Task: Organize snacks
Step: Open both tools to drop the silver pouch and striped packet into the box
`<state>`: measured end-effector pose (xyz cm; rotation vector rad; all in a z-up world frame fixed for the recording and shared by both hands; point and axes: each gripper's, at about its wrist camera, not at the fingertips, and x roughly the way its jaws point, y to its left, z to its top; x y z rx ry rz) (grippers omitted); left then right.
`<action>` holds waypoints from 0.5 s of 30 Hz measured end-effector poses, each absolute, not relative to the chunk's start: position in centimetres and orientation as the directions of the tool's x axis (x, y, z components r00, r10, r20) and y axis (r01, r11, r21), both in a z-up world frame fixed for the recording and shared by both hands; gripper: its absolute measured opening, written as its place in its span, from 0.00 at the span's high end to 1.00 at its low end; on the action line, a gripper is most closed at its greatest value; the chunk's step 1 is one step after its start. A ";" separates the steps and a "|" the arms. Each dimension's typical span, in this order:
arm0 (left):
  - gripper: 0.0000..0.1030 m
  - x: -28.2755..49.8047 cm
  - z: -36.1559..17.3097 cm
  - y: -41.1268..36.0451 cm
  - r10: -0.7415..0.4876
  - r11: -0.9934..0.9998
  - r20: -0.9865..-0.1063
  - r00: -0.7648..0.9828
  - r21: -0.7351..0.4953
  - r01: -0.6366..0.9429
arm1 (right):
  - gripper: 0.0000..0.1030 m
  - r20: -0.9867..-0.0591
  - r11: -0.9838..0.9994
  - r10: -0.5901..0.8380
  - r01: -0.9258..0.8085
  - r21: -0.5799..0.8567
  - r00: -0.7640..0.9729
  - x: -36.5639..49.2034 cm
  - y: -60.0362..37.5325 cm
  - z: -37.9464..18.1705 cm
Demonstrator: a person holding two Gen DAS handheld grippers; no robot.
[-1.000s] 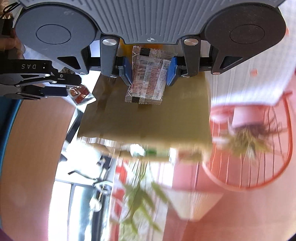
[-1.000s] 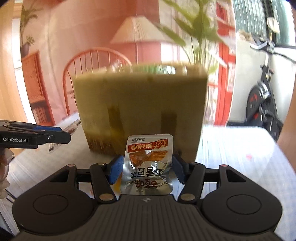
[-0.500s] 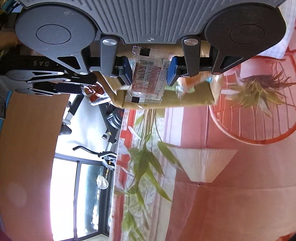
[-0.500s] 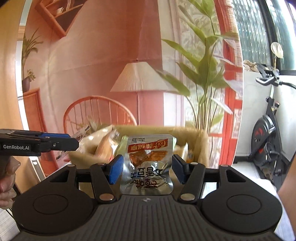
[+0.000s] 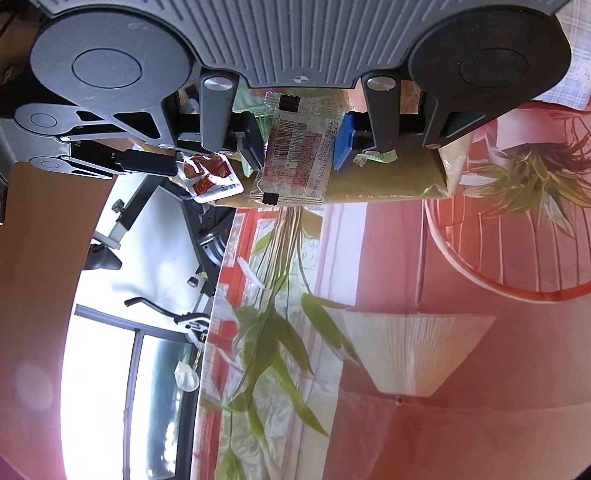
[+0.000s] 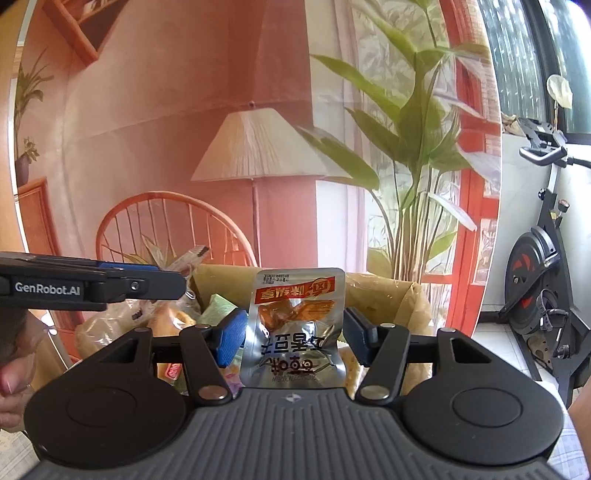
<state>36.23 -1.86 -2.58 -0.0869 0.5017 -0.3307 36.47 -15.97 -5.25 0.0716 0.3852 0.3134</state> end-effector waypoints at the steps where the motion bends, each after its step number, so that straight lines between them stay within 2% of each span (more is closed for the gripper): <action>1: 0.58 36.5 -2.8 -1.9 -0.331 0.943 -0.463 0.822 -0.162 0.289 | 0.42 -0.362 0.949 0.316 -0.288 0.130 0.877 36.7 -15.9 -5.5; 4: 0.55 36.9 -3.3 -1.9 -0.306 0.952 -0.480 0.822 -0.146 0.268 | 0.41 -0.375 0.947 0.320 -0.293 0.130 0.870 37.3 -15.7 -6.1; 6: 0.46 37.1 -3.5 -1.8 -0.299 0.954 -0.487 0.821 -0.145 0.262 | 0.41 -0.383 0.948 0.319 -0.292 0.129 0.867 37.6 -15.6 -6.3; 9: 0.39 37.2 -3.5 -1.5 -0.296 0.955 -0.483 0.824 -0.146 0.258 | 0.39 -0.394 0.950 0.314 -0.284 0.134 0.864 37.9 -15.7 -6.6; 15: 0.38 36.2 -2.9 -0.6 -0.279 0.960 -0.482 0.830 -0.148 0.237 | 0.39 -0.385 0.949 0.314 -0.280 0.143 0.868 36.9 -15.9 -6.3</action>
